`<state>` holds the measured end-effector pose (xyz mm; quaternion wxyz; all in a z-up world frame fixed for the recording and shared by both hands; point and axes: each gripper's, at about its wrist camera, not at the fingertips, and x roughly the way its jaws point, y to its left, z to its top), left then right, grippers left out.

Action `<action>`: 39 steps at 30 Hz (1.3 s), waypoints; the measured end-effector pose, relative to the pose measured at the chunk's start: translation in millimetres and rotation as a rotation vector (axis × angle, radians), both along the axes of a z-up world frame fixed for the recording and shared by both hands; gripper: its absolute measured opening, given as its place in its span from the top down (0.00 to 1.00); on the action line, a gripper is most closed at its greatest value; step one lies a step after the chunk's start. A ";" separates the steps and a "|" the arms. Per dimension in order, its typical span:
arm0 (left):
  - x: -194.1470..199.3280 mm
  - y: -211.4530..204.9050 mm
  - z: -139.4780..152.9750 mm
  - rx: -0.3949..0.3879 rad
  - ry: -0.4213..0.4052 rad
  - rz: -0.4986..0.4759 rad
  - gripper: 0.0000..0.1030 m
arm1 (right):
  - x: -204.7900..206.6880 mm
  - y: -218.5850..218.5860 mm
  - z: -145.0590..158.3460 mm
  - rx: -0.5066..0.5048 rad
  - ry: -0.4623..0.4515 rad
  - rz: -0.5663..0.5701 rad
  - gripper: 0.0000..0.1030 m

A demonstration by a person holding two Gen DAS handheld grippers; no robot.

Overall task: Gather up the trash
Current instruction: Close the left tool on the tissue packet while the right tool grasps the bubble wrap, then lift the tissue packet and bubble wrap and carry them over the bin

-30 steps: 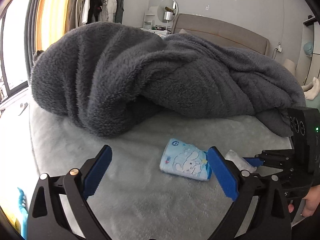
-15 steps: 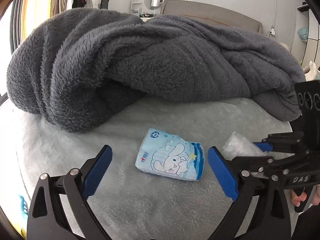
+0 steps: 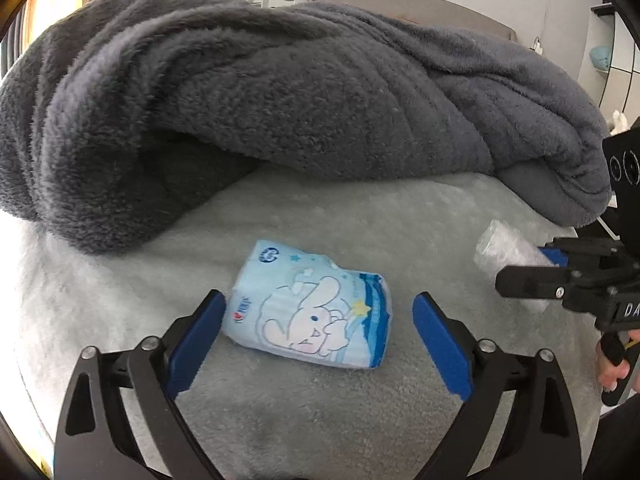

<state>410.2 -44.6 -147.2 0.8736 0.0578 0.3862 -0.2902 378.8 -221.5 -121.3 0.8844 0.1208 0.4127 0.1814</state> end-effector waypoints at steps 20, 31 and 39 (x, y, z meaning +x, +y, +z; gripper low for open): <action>-44.4 -49.0 16.9 0.098 -0.088 -0.050 0.26 | -14.4 -25.7 24.0 -0.001 -0.053 -0.099 0.65; -109.9 -37.5 31.1 0.116 -0.127 0.055 0.26 | -51.0 -37.6 36.6 -0.020 -0.087 -0.213 0.65; -163.1 -5.4 44.9 0.098 -0.158 0.205 0.26 | -76.7 -14.8 45.1 -0.056 -0.117 -0.191 0.65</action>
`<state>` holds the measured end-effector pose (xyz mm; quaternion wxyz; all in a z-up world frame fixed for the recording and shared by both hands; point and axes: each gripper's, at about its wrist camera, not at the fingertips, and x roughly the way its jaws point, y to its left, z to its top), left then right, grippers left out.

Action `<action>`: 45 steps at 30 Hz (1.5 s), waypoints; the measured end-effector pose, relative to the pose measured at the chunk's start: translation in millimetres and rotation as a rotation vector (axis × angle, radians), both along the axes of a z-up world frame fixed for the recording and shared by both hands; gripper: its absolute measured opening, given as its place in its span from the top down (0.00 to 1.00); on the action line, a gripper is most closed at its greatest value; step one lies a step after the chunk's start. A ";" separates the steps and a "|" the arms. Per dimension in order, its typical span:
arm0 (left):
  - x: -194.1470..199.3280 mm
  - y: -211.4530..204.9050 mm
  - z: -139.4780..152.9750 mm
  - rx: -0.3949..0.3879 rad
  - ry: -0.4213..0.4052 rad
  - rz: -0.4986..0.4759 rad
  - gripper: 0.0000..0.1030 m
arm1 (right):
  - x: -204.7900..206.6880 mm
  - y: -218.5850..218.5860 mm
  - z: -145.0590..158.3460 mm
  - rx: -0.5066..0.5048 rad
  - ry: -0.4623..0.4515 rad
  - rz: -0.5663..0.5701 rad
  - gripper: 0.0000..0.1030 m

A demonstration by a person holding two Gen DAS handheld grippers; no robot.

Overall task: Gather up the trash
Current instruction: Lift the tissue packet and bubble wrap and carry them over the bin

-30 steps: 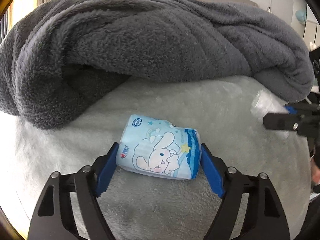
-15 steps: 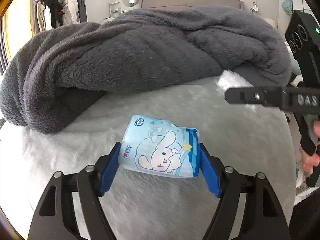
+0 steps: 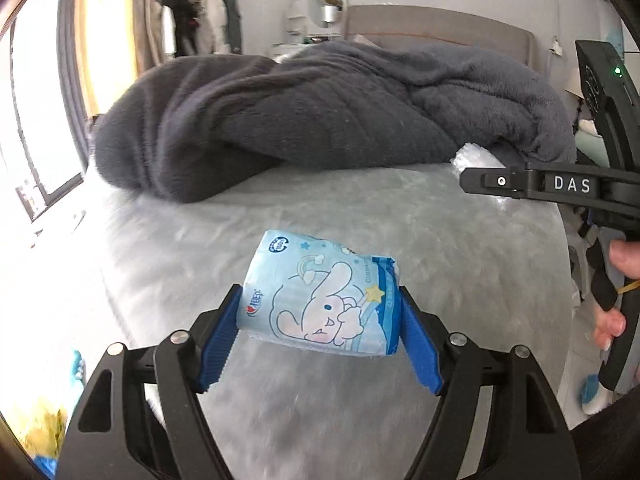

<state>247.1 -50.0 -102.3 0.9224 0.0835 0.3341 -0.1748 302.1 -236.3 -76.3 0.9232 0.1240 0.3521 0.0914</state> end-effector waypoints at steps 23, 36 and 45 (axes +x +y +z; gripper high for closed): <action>-55.7 126.8 -11.7 -0.037 0.088 0.339 0.26 | -86.7 113.6 17.8 -0.083 -0.075 0.195 0.65; -61.0 228.1 -58.6 -0.146 0.345 0.542 0.26 | -82.9 209.4 4.1 -0.104 -0.069 0.358 0.65; -70.0 264.8 -86.7 -0.110 0.443 0.555 0.26 | -81.5 269.6 -8.9 -0.128 -0.046 0.464 0.65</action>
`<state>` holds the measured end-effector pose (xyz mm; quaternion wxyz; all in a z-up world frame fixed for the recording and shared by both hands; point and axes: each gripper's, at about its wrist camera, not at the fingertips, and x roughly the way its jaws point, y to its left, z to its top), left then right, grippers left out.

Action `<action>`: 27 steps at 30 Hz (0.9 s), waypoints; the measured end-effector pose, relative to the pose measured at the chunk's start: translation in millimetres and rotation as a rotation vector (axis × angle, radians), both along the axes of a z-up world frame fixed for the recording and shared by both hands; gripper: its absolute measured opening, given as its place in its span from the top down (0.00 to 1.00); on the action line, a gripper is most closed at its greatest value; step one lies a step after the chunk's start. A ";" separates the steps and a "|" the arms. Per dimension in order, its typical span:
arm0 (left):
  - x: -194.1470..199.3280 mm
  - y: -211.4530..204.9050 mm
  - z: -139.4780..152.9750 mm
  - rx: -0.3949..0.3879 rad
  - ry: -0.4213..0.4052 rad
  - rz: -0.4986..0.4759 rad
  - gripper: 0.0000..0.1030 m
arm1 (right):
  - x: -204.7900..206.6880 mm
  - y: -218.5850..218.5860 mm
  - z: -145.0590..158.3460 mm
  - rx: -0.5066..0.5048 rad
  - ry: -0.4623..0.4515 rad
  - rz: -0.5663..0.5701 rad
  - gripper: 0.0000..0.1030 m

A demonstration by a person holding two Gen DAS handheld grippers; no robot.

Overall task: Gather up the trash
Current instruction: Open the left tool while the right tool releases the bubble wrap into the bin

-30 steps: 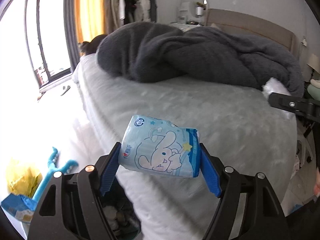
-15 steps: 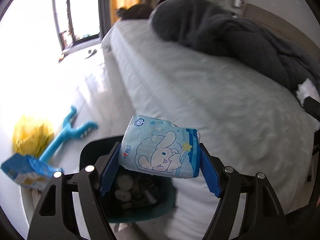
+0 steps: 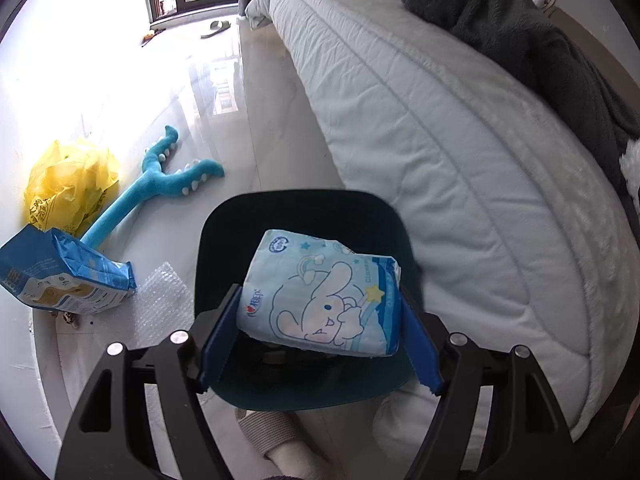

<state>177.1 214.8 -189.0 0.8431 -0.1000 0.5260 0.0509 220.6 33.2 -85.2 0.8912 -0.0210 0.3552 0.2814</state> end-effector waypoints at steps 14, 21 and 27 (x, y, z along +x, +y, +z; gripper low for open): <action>-22.4 46.2 -22.8 -0.038 0.057 0.037 0.14 | 8.2 81.5 -49.7 -0.094 0.123 0.120 0.65; -38.6 73.5 -8.2 -0.050 -0.043 0.064 0.13 | 12.4 108.5 -82.4 -0.137 0.227 0.138 0.65; -51.1 75.9 13.9 -0.019 -0.160 0.023 0.14 | 17.6 123.9 -107.9 -0.164 0.320 0.140 0.65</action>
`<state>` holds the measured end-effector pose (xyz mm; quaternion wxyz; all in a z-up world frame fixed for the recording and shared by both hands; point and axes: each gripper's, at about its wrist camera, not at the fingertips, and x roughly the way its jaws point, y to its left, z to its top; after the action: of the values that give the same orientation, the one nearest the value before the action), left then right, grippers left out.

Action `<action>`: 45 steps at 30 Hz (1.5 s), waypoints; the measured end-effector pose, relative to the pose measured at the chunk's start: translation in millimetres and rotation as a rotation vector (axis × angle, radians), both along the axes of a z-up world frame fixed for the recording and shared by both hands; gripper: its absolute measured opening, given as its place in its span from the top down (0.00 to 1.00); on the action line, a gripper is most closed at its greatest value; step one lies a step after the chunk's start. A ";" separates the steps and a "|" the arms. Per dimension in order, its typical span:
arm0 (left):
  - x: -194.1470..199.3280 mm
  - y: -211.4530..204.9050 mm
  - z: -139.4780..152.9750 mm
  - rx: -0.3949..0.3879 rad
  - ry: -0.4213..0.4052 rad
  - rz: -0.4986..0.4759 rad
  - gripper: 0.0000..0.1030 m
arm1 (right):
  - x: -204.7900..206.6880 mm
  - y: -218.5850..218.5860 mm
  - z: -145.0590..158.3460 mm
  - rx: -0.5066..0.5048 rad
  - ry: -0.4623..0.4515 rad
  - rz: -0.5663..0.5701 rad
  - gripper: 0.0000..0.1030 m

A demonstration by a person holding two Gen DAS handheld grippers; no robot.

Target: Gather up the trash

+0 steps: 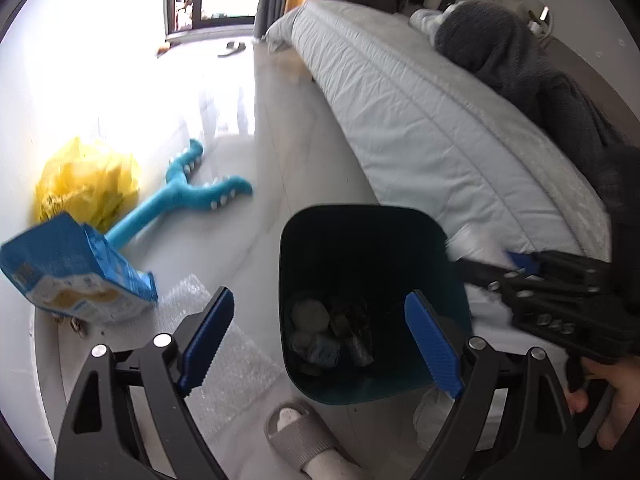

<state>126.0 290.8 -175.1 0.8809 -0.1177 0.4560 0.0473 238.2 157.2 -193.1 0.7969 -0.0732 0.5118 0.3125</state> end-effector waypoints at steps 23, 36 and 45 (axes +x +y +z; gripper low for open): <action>-35.3 -13.8 102.8 0.118 -0.376 0.009 0.04 | -5.8 28.3 -39.2 -0.155 0.051 0.050 0.49; -69.7 -69.4 169.8 0.119 -0.503 -0.006 0.03 | -36.4 -58.5 90.7 0.027 -0.258 -0.037 0.36; -91.5 -109.0 199.0 0.196 -0.534 -0.053 0.03 | -72.0 -145.4 167.3 0.105 -0.430 -0.133 0.17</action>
<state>34.5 181.8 23.9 0.9779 -0.0284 0.2040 0.0353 166.3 11.7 -25.9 0.9092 -0.0627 0.3171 0.2626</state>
